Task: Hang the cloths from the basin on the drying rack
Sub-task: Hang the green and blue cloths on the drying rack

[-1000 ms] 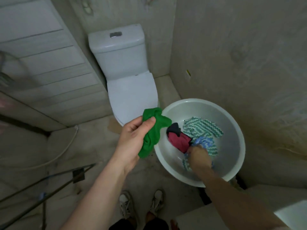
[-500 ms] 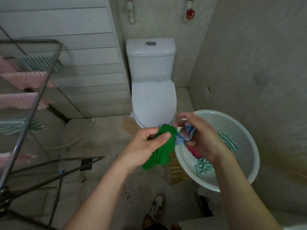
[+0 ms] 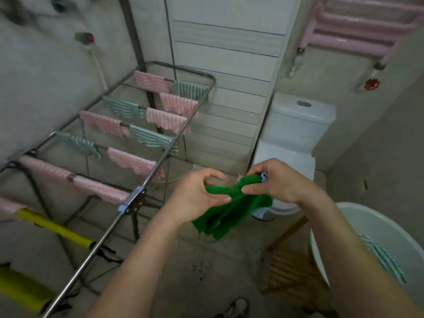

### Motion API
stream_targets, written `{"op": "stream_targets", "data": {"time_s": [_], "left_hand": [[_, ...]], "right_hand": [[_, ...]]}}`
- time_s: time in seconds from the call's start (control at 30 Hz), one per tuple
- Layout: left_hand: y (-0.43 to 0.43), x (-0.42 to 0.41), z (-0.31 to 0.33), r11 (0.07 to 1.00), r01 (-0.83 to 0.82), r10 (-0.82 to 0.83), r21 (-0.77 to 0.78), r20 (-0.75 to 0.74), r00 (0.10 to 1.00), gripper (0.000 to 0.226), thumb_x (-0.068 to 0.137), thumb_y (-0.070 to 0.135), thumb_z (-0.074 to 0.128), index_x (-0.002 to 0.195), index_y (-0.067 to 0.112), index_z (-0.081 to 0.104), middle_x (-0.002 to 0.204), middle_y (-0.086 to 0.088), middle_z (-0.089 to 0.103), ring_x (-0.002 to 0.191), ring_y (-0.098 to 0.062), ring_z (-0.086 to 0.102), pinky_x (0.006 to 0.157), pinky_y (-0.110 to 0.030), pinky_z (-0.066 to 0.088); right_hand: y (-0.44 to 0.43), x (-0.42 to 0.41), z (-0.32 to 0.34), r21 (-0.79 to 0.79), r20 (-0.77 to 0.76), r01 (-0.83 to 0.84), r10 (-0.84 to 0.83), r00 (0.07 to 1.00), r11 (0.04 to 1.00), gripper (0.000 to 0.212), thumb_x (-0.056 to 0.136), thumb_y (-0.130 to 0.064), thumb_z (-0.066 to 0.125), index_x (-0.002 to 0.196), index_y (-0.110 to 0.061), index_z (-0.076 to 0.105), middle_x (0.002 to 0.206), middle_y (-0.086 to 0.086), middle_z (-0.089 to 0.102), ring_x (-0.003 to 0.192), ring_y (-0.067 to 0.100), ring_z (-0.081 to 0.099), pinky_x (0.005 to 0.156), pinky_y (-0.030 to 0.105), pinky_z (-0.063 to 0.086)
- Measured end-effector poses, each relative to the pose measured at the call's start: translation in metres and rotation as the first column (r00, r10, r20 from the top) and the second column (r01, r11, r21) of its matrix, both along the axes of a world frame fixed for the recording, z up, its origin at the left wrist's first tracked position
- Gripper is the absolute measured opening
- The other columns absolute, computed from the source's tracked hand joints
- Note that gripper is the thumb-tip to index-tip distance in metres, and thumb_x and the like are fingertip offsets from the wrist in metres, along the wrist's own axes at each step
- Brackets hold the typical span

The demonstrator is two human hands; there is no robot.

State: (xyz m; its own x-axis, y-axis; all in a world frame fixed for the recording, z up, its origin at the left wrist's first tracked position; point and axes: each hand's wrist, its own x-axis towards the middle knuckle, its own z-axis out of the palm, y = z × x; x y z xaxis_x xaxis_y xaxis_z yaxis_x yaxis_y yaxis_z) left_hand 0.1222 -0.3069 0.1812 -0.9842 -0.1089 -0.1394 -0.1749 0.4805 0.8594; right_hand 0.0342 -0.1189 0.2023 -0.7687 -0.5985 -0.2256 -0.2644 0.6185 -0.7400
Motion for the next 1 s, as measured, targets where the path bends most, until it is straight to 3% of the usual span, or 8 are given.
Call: {"op": "stream_targets", "data": {"time_s": [0.17,0.33,0.47,0.53,0.67,0.8,0.9,1.0], "left_hand": [[-0.062,0.025,0.015,0.983,0.004,-0.005,-0.181,-0.002,1.000,0.020,0.079,0.037,0.073,0.069,0.020,0.069,0.059,0.003,0.064,0.053,-0.011,0.058,0.051,-0.024,0.040],[-0.091,0.053,0.019,0.976,-0.121,0.151,0.184,-0.164,0.975,0.012,0.087,0.019,0.064,0.081,0.026,0.071,0.071,0.014,0.069,0.070,-0.001,0.061,0.067,-0.019,0.047],[-0.110,0.073,0.009,0.940,-0.252,0.301,0.229,-0.211,0.930,0.014,0.089,0.030,0.060,0.079,0.023,0.067,0.076,0.008,0.065,0.075,-0.008,0.058,0.073,-0.030,0.044],[-0.116,0.086,0.014,0.911,-0.289,0.358,0.294,-0.218,0.908,0.016,0.091,0.026,0.057,0.078,0.021,0.065,0.074,0.004,0.062,0.073,-0.010,0.054,0.070,-0.031,0.042],[-0.126,0.118,0.034,0.863,-0.318,0.409,0.392,-0.172,0.896,0.011,0.089,0.027,0.057,0.081,0.020,0.060,0.074,-0.011,0.047,0.070,-0.020,0.041,0.064,-0.031,0.032],[-0.136,0.158,0.049,0.726,-0.397,0.557,0.561,-0.143,0.818,0.013,0.093,0.012,0.050,0.083,0.013,0.058,0.078,-0.008,0.052,0.073,-0.014,0.049,0.063,-0.020,0.040],[-0.136,0.185,0.054,0.581,-0.442,0.695,0.684,-0.133,0.707,0.010,0.086,0.016,0.053,0.085,0.012,0.061,0.081,-0.008,0.059,0.073,-0.014,0.056,0.065,-0.020,0.046],[-0.132,0.213,0.061,0.468,-0.452,0.811,0.760,-0.167,0.560,0.014,0.083,0.017,0.052,0.086,0.011,0.064,0.083,-0.006,0.067,0.073,-0.013,0.063,0.066,-0.019,0.052]], "right_hand": [[-0.041,0.007,0.007,-0.160,0.095,0.022,-0.006,0.995,0.987,0.013,0.074,-0.018,0.080,0.077,-0.014,0.067,0.071,0.007,0.069,0.065,0.017,0.065,0.064,0.033,0.052],[-0.085,0.012,0.011,-0.070,0.026,-0.134,0.136,0.990,0.988,0.024,0.073,-0.019,0.081,0.073,-0.020,0.057,0.070,-0.003,0.061,0.065,0.011,0.055,0.066,0.029,0.042],[-0.119,0.019,0.020,0.247,-0.082,-0.317,0.346,0.935,0.916,0.023,0.075,-0.028,0.079,0.090,-0.029,0.062,0.090,-0.006,0.064,0.080,0.013,0.060,0.070,0.031,0.048],[-0.129,0.026,0.030,0.248,-0.030,-0.400,0.420,0.907,0.882,0.017,0.078,-0.025,0.077,0.093,-0.023,0.068,0.091,-0.002,0.070,0.085,0.016,0.065,0.078,0.036,0.054],[-0.149,0.049,0.052,-0.183,0.246,-0.587,0.614,0.750,0.789,0.009,0.084,-0.010,0.070,0.091,-0.004,0.071,0.082,0.007,0.074,0.072,0.010,0.065,0.066,0.022,0.051],[-0.181,0.068,0.045,-0.463,0.355,-0.529,0.696,0.624,0.711,0.040,0.076,-0.035,0.077,0.097,-0.002,0.070,0.079,0.025,0.062,0.072,0.022,0.051,0.066,0.027,0.034],[-0.208,0.087,0.048,-0.602,0.349,-0.449,0.723,0.596,0.660,0.021,0.079,-0.020,0.073,0.090,-0.003,0.071,0.062,0.014,0.045,0.042,0.003,0.033,0.042,0.009,0.024],[-0.235,0.116,0.058,-0.718,0.330,-0.387,0.772,0.543,0.579,0.005,0.081,-0.011,0.063,0.082,-0.007,0.067,0.054,-0.002,0.050,0.037,-0.003,0.031,0.033,0.007,0.021]]}}
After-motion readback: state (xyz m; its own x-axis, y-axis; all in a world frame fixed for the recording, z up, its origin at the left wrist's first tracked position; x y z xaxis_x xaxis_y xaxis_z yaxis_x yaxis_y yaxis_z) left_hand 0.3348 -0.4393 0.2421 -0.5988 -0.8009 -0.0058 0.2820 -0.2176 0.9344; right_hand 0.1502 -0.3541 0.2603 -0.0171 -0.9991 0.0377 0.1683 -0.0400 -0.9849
